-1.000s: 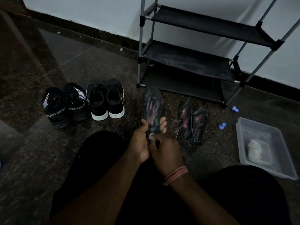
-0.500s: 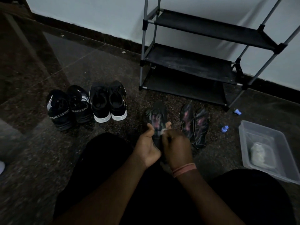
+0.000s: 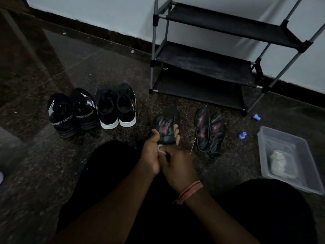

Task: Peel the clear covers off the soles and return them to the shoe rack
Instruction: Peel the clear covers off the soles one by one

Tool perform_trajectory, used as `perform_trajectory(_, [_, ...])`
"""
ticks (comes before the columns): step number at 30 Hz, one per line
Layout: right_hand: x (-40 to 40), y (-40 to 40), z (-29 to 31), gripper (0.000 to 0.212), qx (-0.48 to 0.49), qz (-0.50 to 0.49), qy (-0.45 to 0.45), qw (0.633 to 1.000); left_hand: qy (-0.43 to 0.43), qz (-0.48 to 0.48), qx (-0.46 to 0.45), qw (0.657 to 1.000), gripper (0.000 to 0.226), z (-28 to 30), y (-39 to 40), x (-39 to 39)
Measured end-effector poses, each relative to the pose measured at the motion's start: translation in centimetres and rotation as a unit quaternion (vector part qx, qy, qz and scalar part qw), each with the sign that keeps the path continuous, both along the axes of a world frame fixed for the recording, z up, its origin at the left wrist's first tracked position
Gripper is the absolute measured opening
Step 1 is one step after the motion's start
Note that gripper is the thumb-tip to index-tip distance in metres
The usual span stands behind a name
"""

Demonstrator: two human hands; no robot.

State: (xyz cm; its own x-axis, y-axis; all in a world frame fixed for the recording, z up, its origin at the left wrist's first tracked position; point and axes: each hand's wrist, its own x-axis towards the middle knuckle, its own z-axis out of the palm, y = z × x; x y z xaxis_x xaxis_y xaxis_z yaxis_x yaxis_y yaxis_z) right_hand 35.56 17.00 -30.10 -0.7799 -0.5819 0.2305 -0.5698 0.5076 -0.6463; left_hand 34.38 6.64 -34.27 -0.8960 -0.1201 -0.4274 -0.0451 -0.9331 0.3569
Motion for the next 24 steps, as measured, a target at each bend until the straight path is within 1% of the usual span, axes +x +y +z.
perform_trajectory(1, [-0.6, 0.2, -0.1, 0.013, -0.008, -0.009, -0.004, 1.0, 0.003, 0.002, 0.0, 1.0, 0.069, 0.1, 0.0, -0.1])
perform_trajectory(2, [-1.8, 0.4, -0.3, 0.013, -0.008, -0.038, -0.003, 0.999, 0.002, -0.003, -0.009, 1.0, 0.069, 0.2, 0.1, -0.3])
perform_trajectory(4, [-4.0, 0.9, -0.5, 0.013, 0.012, -0.098, 0.031, 0.995, 0.006, -0.02, -0.015, 1.0, 0.069, 0.3, 0.4, -0.5])
perform_trajectory(5, [-4.1, 0.8, -0.3, 0.012, 0.026, -0.101, 0.045, 0.994, 0.005, -0.019, -0.014, 1.0, 0.068, 0.3, 0.4, -0.6])
perform_trajectory(7, [-2.3, 0.2, -0.1, 0.013, 0.032, -0.035, 0.031, 0.998, 0.003, -0.006, -0.015, 1.0, 0.067, 0.4, -0.1, -0.5])
perform_trajectory(9, [-0.7, 0.2, 0.1, 0.012, 0.011, 0.015, 0.008, 1.0, 0.016, 0.006, -0.007, 1.0, 0.067, 0.3, -0.4, -0.6])
perform_trajectory(11, [-2.3, 0.4, -0.5, 0.013, 0.007, -0.022, -0.002, 1.0, 0.015, -0.001, -0.017, 1.0, 0.068, 0.2, -0.2, -0.8])
perform_trajectory(13, [-4.1, 0.5, -0.6, 0.014, 0.021, -0.075, 0.024, 0.997, 0.013, -0.021, -0.027, 0.999, 0.07, 0.0, 0.1, -1.0])
perform_trajectory(14, [-4.1, 0.3, -0.6, 0.013, 0.025, -0.074, 0.027, 0.997, 0.013, -0.019, -0.026, 0.999, 0.07, -0.1, 0.0, -1.0])
perform_trajectory(17, [-1.7, -0.3, -0.4, 0.011, -0.003, -0.004, -0.025, 1.0, 0.016, 0.007, -0.011, 1.0, 0.068, -0.4, -0.7, -1.1])
perform_trajectory(18, [-1.7, 0.0, -0.4, 0.011, -0.019, -0.002, -0.033, 0.999, 0.019, 0.01, -0.006, 1.0, 0.068, -0.4, -0.8, -1.1])
perform_trajectory(19, [-2.4, 0.3, -0.7, 0.01, -0.031, -0.02, -0.034, 0.999, 0.023, 0.007, 0.001, 1.0, 0.068, -0.2, -0.6, -1.2])
perform_trajectory(20, [-3.6, 0.7, -1.1, 0.01, -0.041, -0.053, -0.024, 0.997, 0.025, -0.001, 0.004, 1.0, 0.068, -0.2, -0.3, -1.4])
perform_trajectory(21, [-4.7, 0.9, -1.3, 0.01, -0.036, -0.088, 0.004, 0.995, 0.023, -0.008, 0.006, 1.0, 0.068, -0.1, 0.0, -1.4])
perform_trajectory(22, [-5.2, 0.9, -1.4, 0.01, -0.016, -0.11, 0.03, 0.993, 0.018, -0.01, 0.009, 1.0, 0.067, -0.2, 0.2, -1.5])
perform_trajectory(23, [-4.9, 0.7, -1.5, 0.009, -0.005, -0.1, 0.044, 0.994, 0.014, -0.008, 0.012, 1.0, 0.067, -0.3, 0.0, -1.5])
perform_trajectory(24, [-3.9, 0.2, -1.5, 0.01, -0.007, -0.064, 0.039, 0.997, 0.013, 0.0, 0.016, 1.0, 0.067, -0.5, -0.3, -1.5])
